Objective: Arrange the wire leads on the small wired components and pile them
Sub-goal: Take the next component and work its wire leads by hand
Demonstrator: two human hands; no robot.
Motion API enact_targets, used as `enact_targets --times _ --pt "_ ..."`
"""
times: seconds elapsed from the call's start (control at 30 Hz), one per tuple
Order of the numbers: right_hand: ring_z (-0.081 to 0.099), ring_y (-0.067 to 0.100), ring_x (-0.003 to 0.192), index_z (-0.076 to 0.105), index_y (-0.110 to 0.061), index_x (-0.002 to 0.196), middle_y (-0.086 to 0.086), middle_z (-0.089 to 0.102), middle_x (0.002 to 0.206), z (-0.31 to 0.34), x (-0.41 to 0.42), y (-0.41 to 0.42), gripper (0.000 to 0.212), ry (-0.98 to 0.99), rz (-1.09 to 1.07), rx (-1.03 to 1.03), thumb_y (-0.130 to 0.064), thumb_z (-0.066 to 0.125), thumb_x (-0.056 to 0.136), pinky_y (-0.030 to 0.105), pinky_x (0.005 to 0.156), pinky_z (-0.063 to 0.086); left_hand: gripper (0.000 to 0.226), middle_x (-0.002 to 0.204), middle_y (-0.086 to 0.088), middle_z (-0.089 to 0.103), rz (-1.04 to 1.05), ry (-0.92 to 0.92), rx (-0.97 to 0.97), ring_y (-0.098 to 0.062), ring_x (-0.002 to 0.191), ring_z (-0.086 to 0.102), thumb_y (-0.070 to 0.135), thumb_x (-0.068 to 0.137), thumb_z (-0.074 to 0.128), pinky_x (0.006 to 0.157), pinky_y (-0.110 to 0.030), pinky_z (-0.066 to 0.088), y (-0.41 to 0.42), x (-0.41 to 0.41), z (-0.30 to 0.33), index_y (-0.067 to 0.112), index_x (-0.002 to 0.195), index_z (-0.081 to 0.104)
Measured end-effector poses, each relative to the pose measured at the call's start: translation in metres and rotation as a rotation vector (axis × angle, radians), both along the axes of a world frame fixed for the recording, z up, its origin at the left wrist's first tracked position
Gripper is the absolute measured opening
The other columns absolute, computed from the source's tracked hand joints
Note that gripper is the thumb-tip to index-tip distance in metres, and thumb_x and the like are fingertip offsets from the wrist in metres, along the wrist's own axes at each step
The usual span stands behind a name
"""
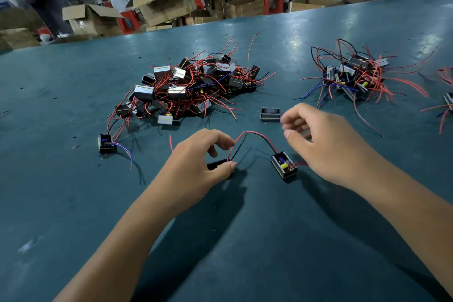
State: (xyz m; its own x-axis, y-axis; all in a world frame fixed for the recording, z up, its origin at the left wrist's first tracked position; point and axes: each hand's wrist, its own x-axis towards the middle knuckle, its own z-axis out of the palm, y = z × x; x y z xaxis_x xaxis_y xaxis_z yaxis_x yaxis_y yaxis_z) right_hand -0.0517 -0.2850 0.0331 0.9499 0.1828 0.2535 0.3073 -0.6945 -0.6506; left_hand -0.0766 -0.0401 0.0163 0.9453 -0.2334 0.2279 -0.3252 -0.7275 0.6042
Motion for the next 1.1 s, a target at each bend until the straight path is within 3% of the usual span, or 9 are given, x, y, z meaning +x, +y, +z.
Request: enact_targets --times 0.1,0.2,0.3,0.4,0.53,0.7,0.87,0.97,1.1 --pt "0.06 0.015 0.089 0.055 -0.022 0.109 -0.011 0.062 0.093 -0.002 -0.002 0.0 0.03 0.1 -0.063 -0.207 -0.042 0.065 0.09 0.035 0.082 0.049 0.033 0.111 0.021 0.059 0.034 0.048 0.141 0.0 0.102 0.052 0.039 0.087 0.073 0.081 -0.007 0.035 0.005 0.002 -0.002 0.032 0.116 0.058" --pt "0.06 0.018 0.092 0.05 -0.025 0.114 -0.009 0.06 0.101 -0.003 -0.008 0.006 0.052 0.159 -0.092 -0.404 -0.061 0.067 0.081 0.039 0.082 0.052 0.034 0.101 0.017 0.061 0.091 0.091 0.195 -0.003 0.089 0.057 0.042 0.09 0.071 0.073 -0.013 0.038 0.009 0.005 -0.004 0.026 0.118 0.059" --pt "0.062 0.022 0.087 0.052 -0.024 0.107 -0.007 0.062 0.094 -0.005 -0.01 0.011 0.046 0.204 -0.087 -0.473 -0.059 0.065 0.081 0.039 0.077 0.053 0.031 0.091 0.015 0.061 0.08 0.117 0.226 -0.004 0.082 0.056 0.046 0.091 0.068 0.07 -0.018 0.038 0.008 0.006 -0.004 0.023 0.112 0.066" --pt "0.062 0.025 0.082 0.053 -0.023 0.099 -0.003 0.063 0.09 -0.006 -0.012 0.016 0.034 0.209 -0.072 -0.466 -0.051 0.061 0.083 0.04 0.074 0.054 0.024 0.082 0.012 0.058 0.052 0.158 0.267 -0.002 0.078 0.052 0.051 0.089 0.066 0.068 -0.024 0.038 0.006 0.004 -0.003 0.028 0.093 0.069" --pt "0.062 0.024 0.082 0.055 -0.025 0.099 -0.004 0.064 0.088 -0.01 -0.013 0.021 0.032 0.213 -0.041 -0.373 -0.051 0.064 0.083 0.041 0.075 0.054 0.026 0.06 0.01 0.062 0.087 0.198 0.246 -0.001 0.058 0.057 0.048 0.088 0.07 0.053 -0.019 0.037 0.007 0.004 -0.003 0.025 0.076 0.068" --pt "0.063 0.015 0.075 0.059 -0.026 0.098 -0.007 0.065 0.084 -0.018 -0.018 0.03 0.029 0.212 0.032 -0.222 -0.052 0.064 0.086 0.036 0.07 0.054 0.02 0.058 0.002 0.07 0.091 0.383 -0.062 -0.016 0.048 0.067 0.028 0.092 0.072 0.041 -0.021 0.045 -0.006 0.0 -0.01 0.014 0.082 0.062" --pt "0.062 0.007 0.074 0.065 -0.026 0.095 -0.012 0.066 0.077 -0.016 -0.019 0.031 0.024 0.205 0.08 -0.191 -0.048 0.058 0.091 0.032 0.071 0.053 0.018 0.058 -0.007 0.069 0.086 0.505 -0.316 -0.021 0.049 0.067 0.015 0.092 0.072 0.043 -0.025 0.05 -0.015 -0.001 -0.012 0.005 0.085 0.059" --pt "0.064 0.012 0.084 0.06 -0.032 0.102 -0.012 0.066 0.09 -0.012 -0.024 0.033 0.048 0.203 0.06 -0.303 -0.071 0.06 0.073 0.037 0.076 0.054 0.015 0.061 -0.011 0.069 0.083 0.56 -0.435 -0.023 0.051 0.067 0.01 0.092 0.071 0.047 -0.026 0.053 -0.019 -0.003 -0.011 0.001 0.087 0.059" --pt "0.063 0.021 0.091 0.054 -0.033 0.103 -0.011 0.063 0.097 -0.011 -0.028 0.038 0.075 0.108 0.0 -0.536 -0.088 0.04 0.054 0.034 0.072 0.05 0.013 0.065 -0.014 0.07 0.033 0.613 -0.521 -0.025 0.059 0.07 0.008 0.095 0.066 0.053 -0.027 0.056 -0.023 -0.005 -0.012 -0.003 0.089 0.061"
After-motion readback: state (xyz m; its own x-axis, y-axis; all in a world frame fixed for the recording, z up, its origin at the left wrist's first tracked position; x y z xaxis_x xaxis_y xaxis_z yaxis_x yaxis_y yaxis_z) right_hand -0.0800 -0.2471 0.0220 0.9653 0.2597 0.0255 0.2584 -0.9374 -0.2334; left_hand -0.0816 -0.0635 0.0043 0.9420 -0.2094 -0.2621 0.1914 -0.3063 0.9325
